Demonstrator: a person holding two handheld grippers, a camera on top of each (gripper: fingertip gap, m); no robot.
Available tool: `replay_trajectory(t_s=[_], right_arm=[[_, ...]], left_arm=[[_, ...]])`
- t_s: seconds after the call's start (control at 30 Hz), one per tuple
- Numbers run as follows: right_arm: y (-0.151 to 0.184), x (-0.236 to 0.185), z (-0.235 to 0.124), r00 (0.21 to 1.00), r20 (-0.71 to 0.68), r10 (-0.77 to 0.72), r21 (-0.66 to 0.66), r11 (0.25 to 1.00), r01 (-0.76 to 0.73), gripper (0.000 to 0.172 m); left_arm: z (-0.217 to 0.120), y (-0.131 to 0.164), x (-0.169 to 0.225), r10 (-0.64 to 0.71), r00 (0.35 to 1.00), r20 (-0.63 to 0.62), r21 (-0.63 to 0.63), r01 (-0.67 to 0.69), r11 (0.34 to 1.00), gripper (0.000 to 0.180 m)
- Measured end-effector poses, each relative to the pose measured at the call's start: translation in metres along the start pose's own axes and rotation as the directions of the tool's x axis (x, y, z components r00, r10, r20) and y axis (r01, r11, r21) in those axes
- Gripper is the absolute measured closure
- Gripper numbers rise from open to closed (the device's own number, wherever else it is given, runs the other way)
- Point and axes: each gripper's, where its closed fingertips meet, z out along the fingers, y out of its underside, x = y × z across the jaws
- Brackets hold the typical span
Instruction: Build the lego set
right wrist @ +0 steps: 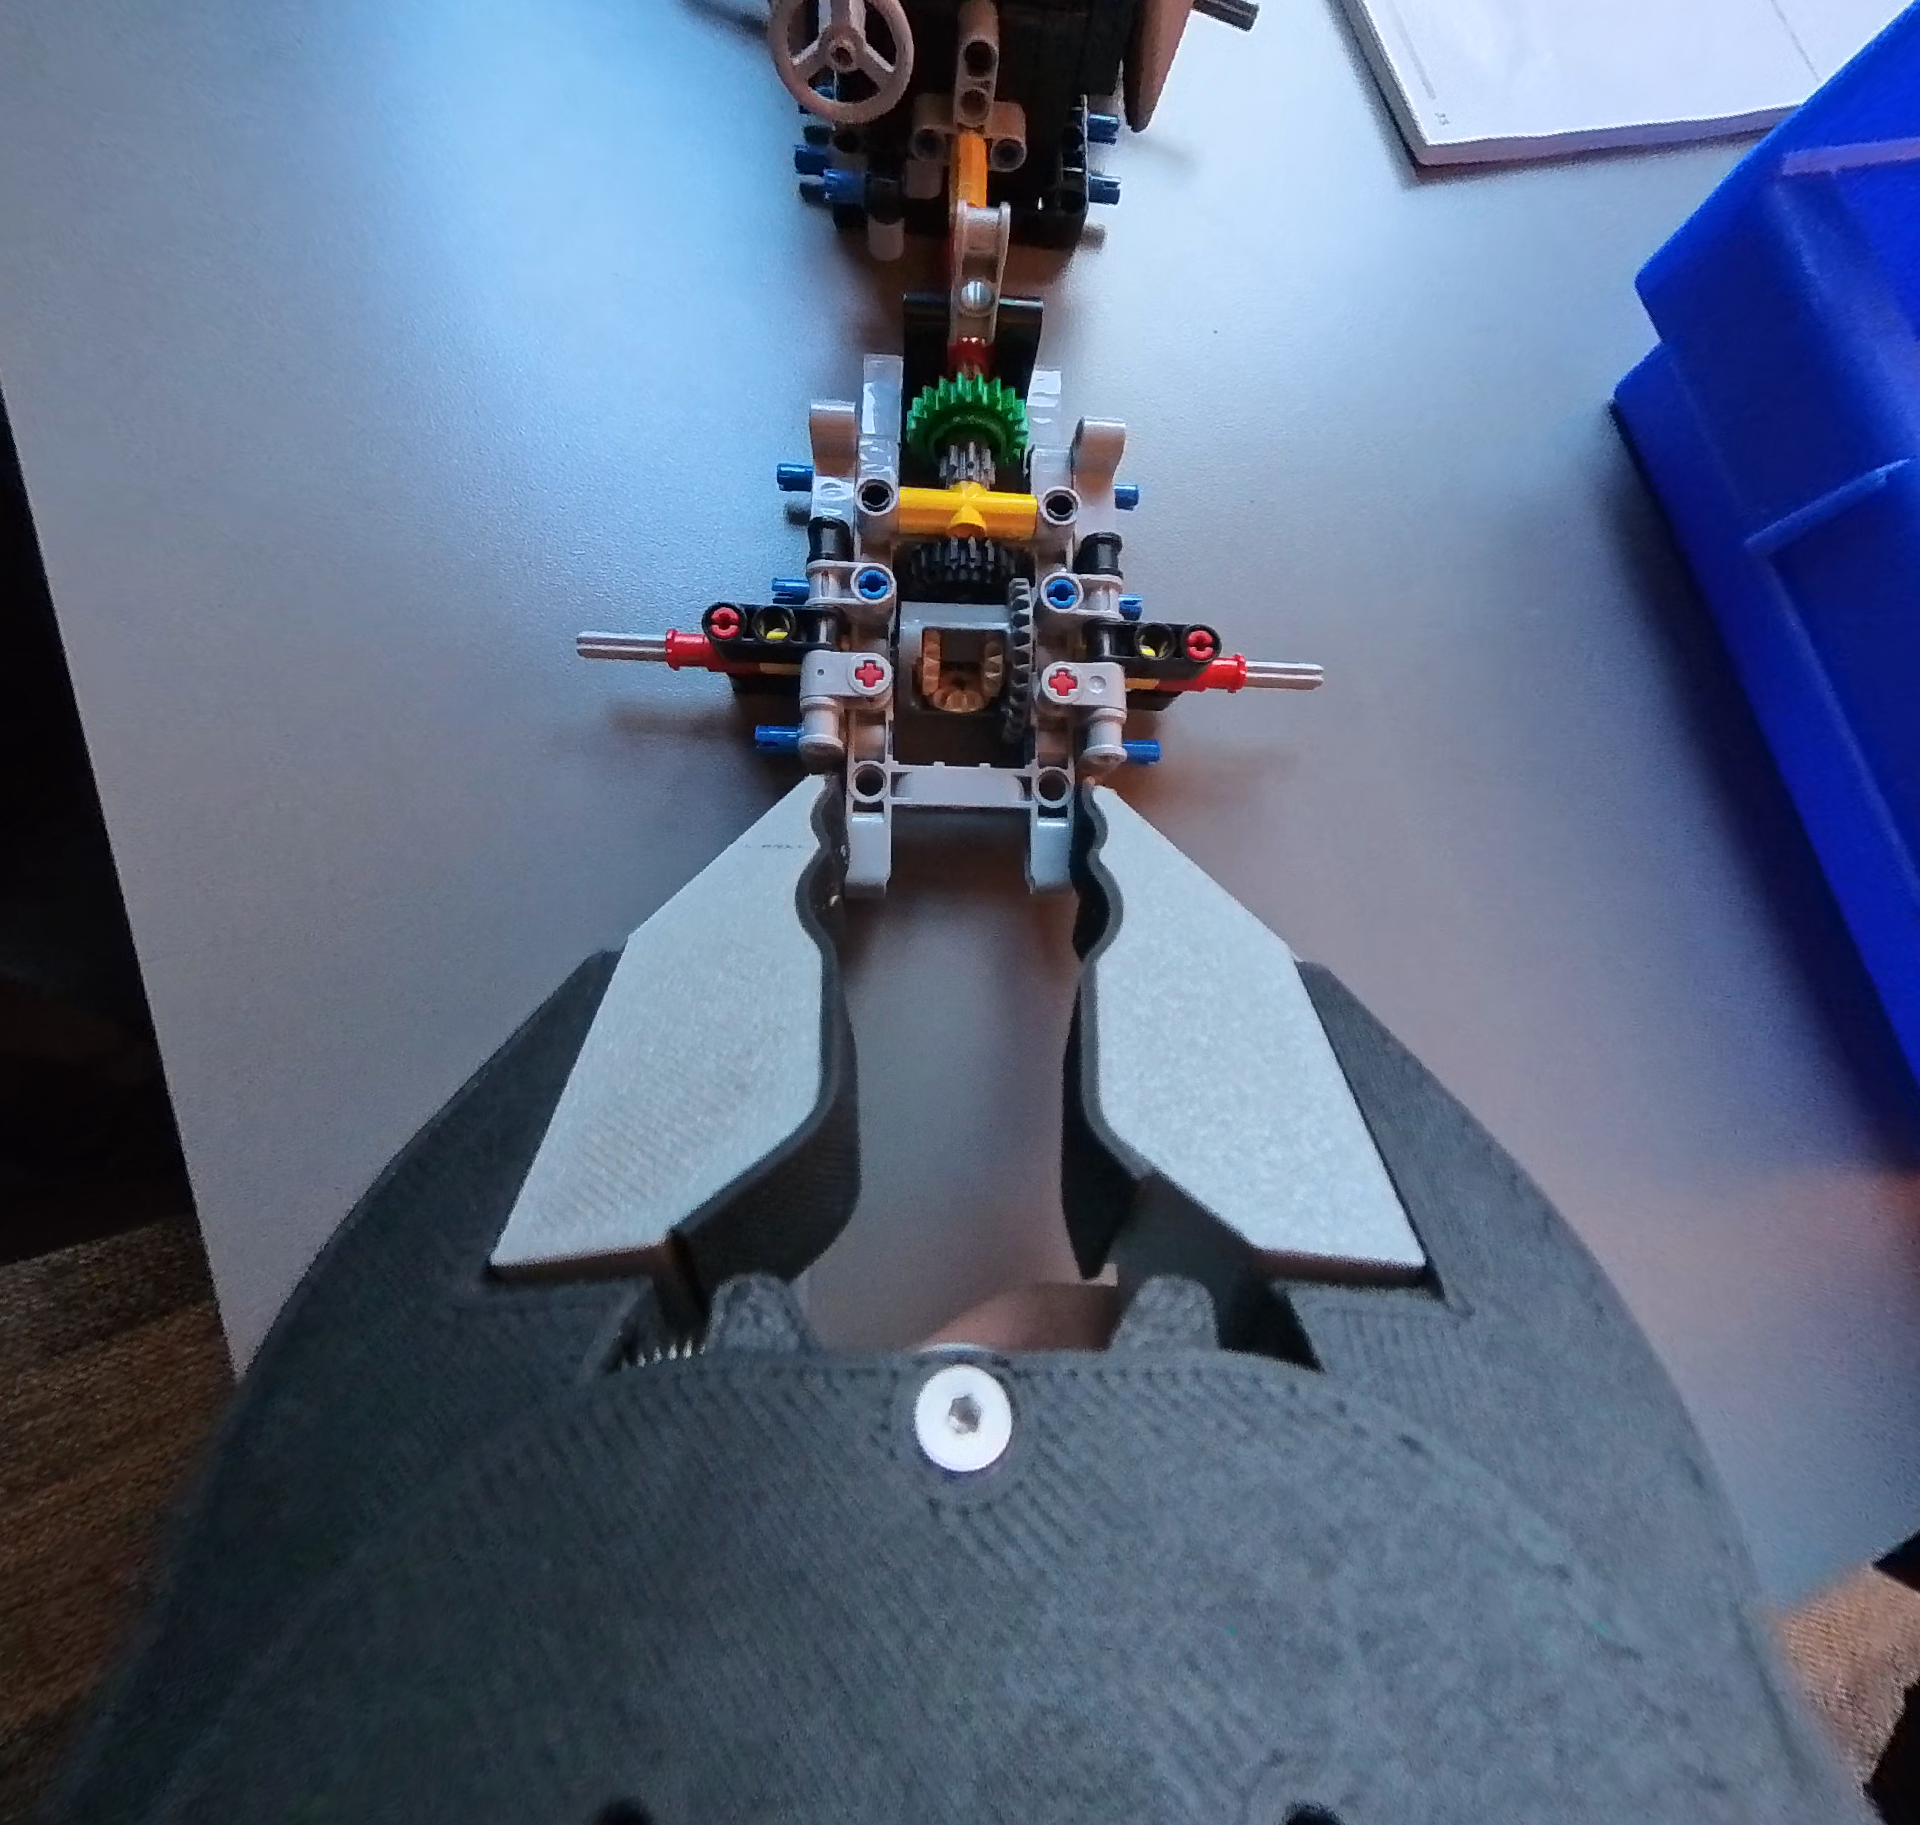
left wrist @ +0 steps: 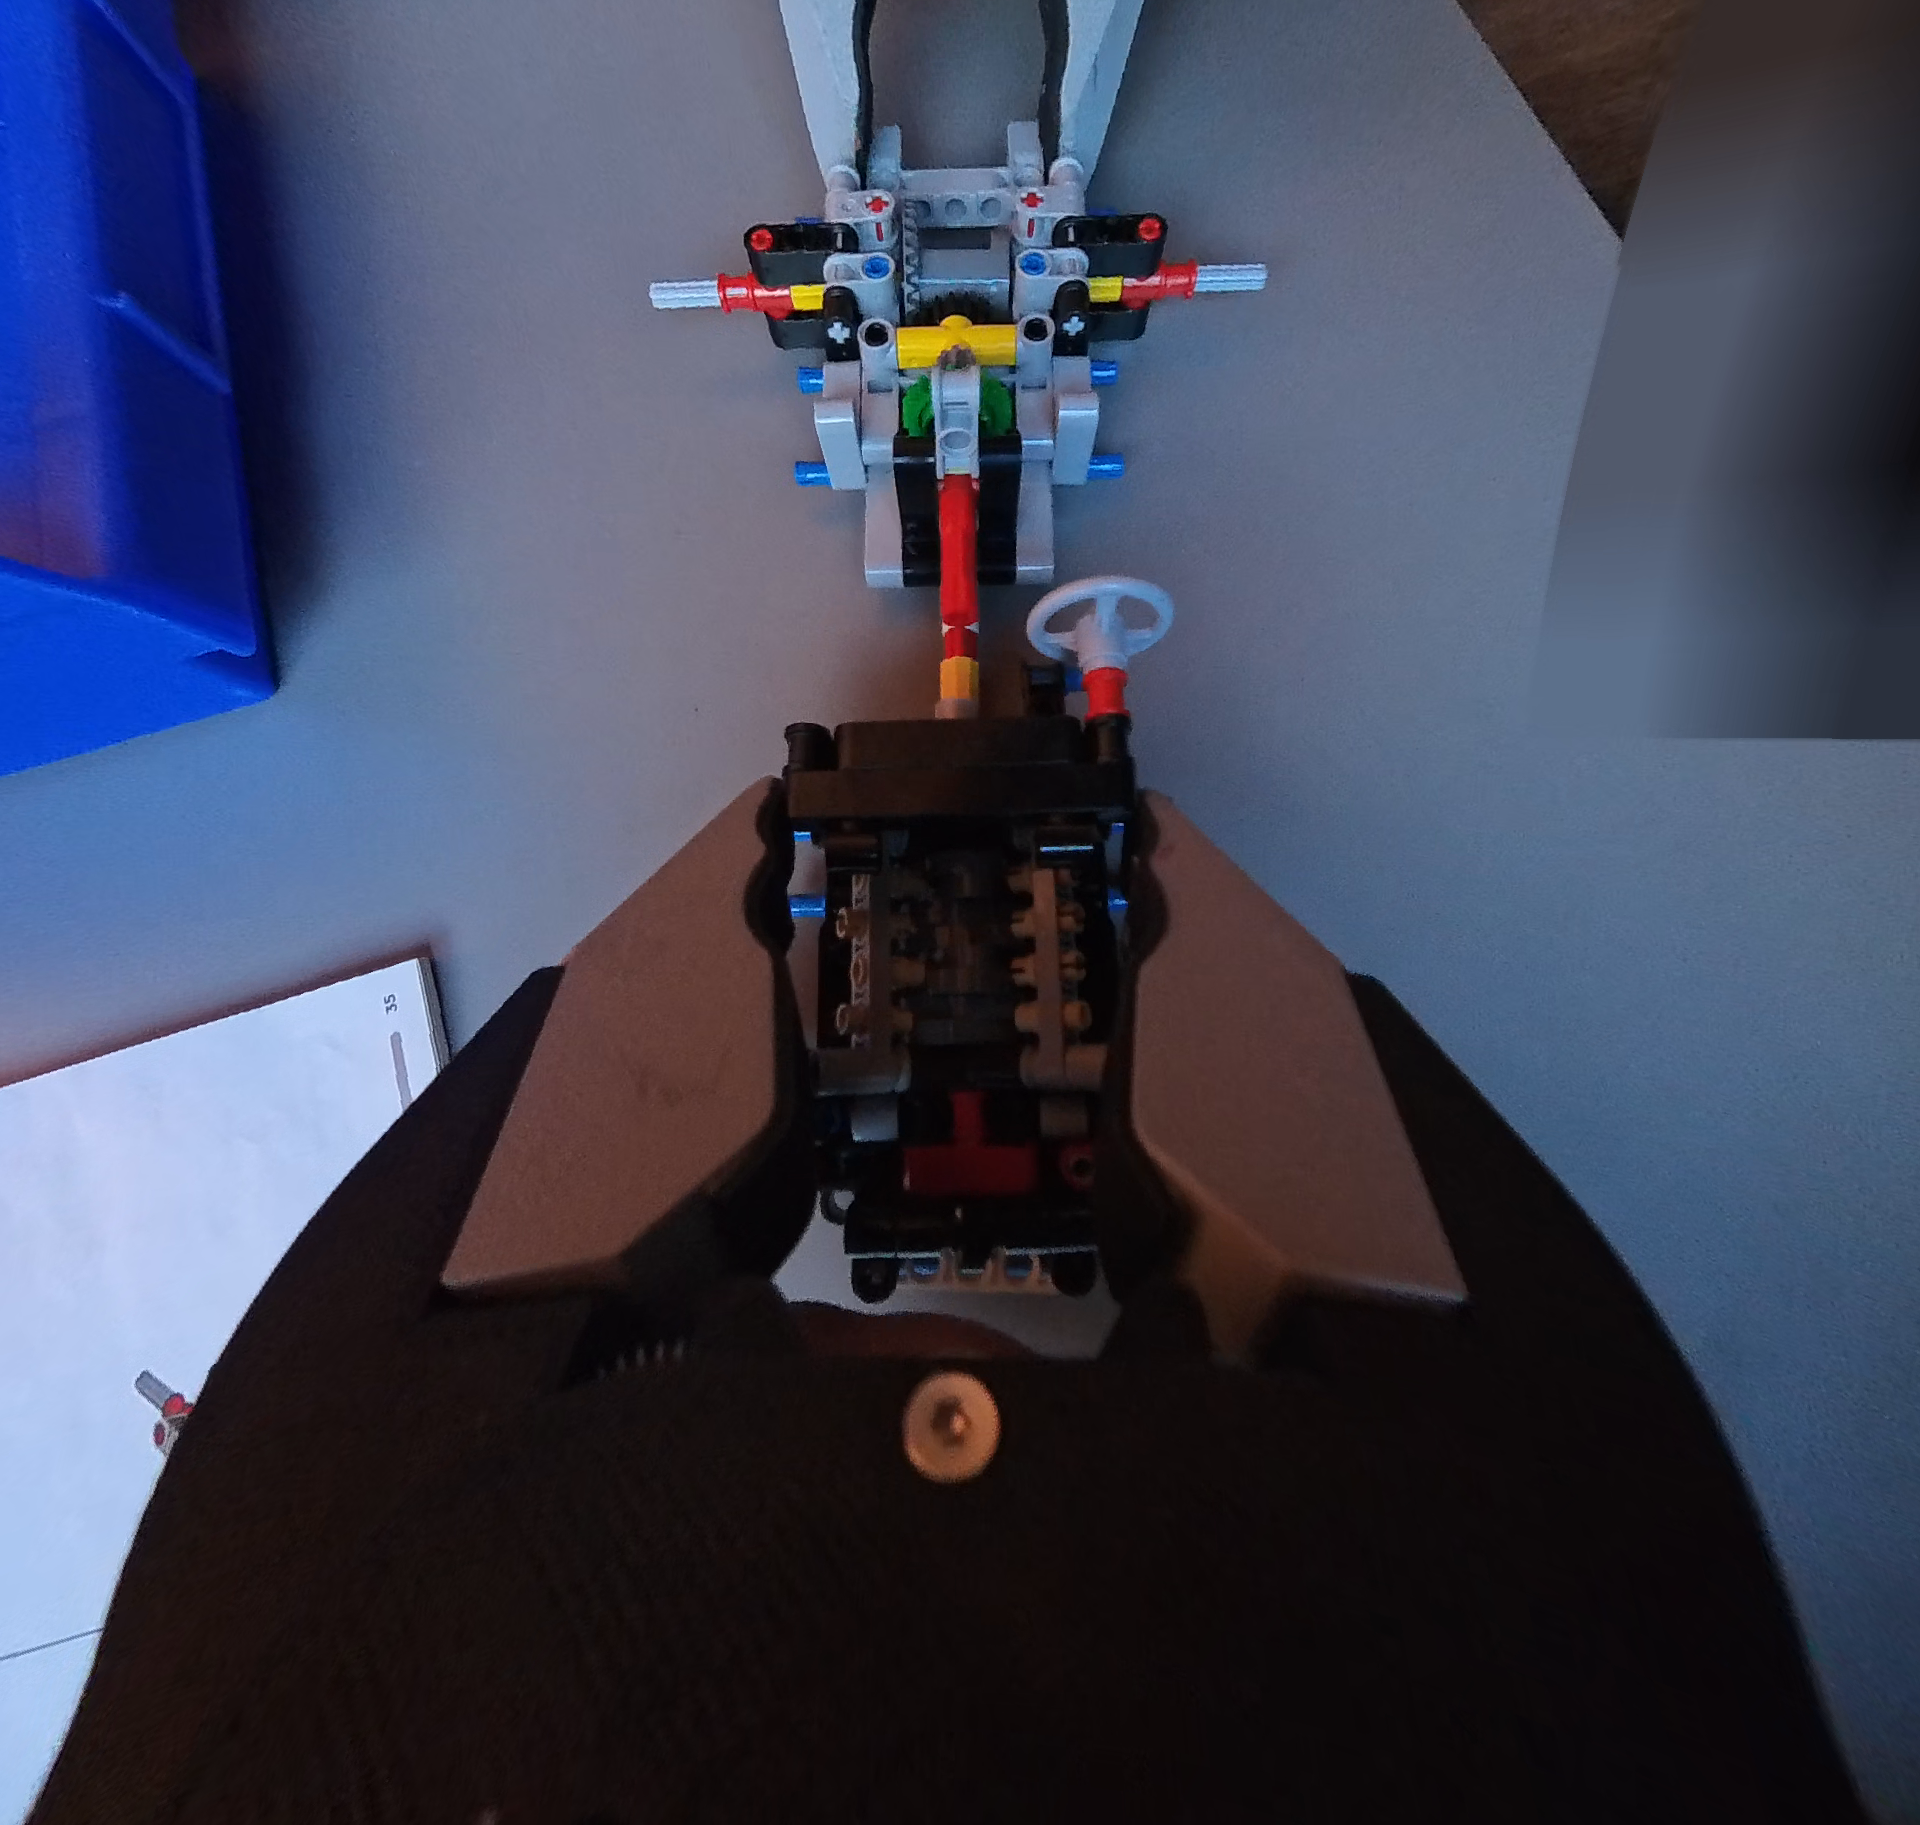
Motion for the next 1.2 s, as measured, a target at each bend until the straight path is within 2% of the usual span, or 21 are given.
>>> replay_trajectory(t_s=[0.43,0.77,0.87,0.93,1.03,1.13,1.2], right_arm=[[-0.003,0.001,0.003,1.0,0.011,-0.019,0.01,1.0,0.018,0.131],[0.001,0.003,0.001,0.999,0.003,0.037,-0.061,0.997,-0.037,0.13],[0.007,0.012,-0.01,0.997,-0.047,0.067,-0.117,0.99,-0.072,0.121],[-0.004,0.015,-0.023,0.995,-0.079,0.062,-0.1,0.993,-0.07,0.129],[-0.042,0.015,-0.034,0.993,-0.113,0.032,-0.035,0.999,-0.036,0.132],[-0.077,0.007,-0.013,0.997,-0.072,0.005,-0.027,1.0,-0.007,0.137],[-0.081,0.003,0.014,0.998,-0.042,-0.039,-0.112,0.993,0.034,0.137]], left_arm=[[0.001,0.0,-0.001,-0.026,1.0,-0.003,-0.002,0.026,1.0,0.118],[0.0,-0.001,-0.001,0.003,1.0,0.028,0.002,-0.003,1.0,0.117],[0.001,-0.005,-0.001,0.01,0.998,0.06,0.022,-0.011,1.0,0.117],[0.0,-0.006,-0.001,0.003,0.997,0.072,0.029,-0.005,1.0,0.117],[0.0,-0.006,-0.002,-0.001,0.997,0.074,0.029,-0.002,1.0,0.117],[0.0,-0.005,-0.002,-0.003,0.997,0.073,0.028,0.001,1.0,0.117],[0.0,-0.006,-0.002,0.0,0.997,0.078,0.031,-0.002,1.0,0.117]])
